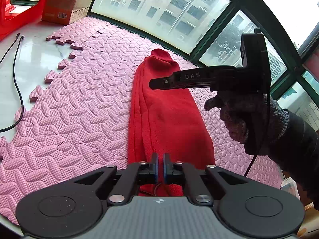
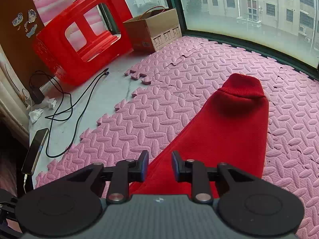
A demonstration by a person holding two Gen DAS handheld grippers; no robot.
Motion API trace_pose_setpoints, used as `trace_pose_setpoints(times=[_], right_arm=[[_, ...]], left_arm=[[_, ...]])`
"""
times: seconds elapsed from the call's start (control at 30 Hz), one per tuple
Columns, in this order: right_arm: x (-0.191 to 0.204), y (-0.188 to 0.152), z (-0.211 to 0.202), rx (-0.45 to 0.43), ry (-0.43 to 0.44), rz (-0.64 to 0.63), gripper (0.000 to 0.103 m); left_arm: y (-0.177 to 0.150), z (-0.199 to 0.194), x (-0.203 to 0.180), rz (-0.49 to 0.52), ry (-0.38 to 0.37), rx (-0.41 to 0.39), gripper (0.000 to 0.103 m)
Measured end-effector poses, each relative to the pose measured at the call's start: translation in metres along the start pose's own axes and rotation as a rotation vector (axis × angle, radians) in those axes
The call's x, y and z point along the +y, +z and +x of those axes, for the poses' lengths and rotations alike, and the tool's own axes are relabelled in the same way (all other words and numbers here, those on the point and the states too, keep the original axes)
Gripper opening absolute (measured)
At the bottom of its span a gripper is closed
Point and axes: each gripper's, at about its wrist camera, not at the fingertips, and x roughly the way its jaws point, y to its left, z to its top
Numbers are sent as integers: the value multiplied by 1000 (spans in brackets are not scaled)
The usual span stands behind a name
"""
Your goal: Fold clothes
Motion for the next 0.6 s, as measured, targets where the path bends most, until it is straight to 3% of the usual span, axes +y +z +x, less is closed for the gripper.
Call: trace_pose_setpoints(times=[0.17,0.23,0.33,0.6], right_arm=[[19,-14,16,71,-15,0,24],[17,-19,21,82,-29,29,16],[9,-21,18,52,-20,88,4],[7,-17,9,-17,15,123,3]], left_arm=[[-3,-1,-1,9,-3,-9,6],[-3,-1,-1,9,-6,-12,5],[-3,-4,-1,10,-17,-19,5],[-1,-6,1,-2,-17,-22,5]])
